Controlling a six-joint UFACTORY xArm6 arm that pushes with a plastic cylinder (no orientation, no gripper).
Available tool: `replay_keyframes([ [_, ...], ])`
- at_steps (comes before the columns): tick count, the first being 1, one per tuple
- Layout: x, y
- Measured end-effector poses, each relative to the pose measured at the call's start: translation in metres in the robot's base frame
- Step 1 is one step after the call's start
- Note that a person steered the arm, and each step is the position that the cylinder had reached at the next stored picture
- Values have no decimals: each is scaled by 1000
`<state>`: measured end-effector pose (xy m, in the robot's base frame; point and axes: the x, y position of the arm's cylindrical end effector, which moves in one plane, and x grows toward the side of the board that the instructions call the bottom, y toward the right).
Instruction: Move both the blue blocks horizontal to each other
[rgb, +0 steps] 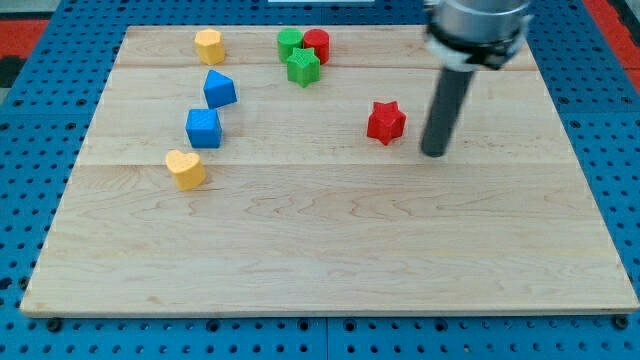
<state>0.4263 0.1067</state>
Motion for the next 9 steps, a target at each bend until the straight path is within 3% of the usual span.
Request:
replay_keyframes([
  [3,-128,-93],
  [4,-78,-78],
  [5,-58,-127],
  [6,-95,-173],
  [7,-128,-178],
  [9,-94,-275],
])
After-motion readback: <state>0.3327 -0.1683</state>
